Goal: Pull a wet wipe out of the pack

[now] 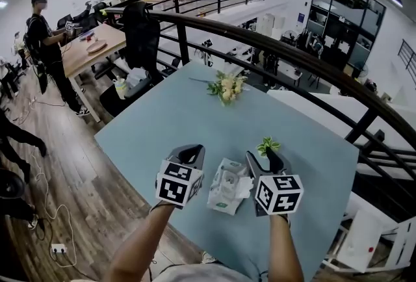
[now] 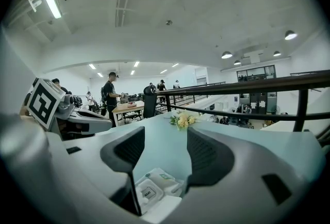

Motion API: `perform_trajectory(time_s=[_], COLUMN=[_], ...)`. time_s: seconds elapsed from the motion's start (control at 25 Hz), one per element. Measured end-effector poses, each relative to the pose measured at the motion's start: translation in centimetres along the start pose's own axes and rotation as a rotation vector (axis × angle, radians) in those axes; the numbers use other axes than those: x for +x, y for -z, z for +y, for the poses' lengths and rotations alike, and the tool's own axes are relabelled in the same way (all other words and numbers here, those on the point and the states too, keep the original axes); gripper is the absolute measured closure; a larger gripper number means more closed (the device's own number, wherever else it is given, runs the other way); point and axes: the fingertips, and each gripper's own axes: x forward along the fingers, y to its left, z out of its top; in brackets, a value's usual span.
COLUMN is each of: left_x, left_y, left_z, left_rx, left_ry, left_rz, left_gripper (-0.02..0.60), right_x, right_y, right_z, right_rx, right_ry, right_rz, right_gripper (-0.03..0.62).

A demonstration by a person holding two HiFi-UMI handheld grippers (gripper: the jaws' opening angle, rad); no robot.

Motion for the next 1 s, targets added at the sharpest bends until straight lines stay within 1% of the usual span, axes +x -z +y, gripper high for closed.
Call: perform_trajectory(time_s=[0.24,0.56,0.76,1.0], left_x=[0.8,1.5,2.1,3.2], left_y=[-1.0,-1.4,-1.5,-2.1], left_z=[-0.5,-1.0,-1.2,-2.0], left_rx=[0.025,0.034,0.042,0.064], left_ry=[0.012,0.044,0.092,0.177], left_rz=[-0.004,-0.007,-0.014,-0.014], left_gripper=[0.588,0.588,0.588,0.588], right_x=[-0.3,-0.8,-1.3,-2.3], right_y=[-0.4,-0.2,-0.1,-0.5], right_z=[-0.7,-1.5,-1.5,-1.7], right_rx=[0.009,0.018,0.016,0.019], right_ry=[0.012,0.045,0.081,0.152], right_rz=[-0.009,-0.002,-0.002,-0.004], right_gripper=[0.353,0.353,0.353,0.353])
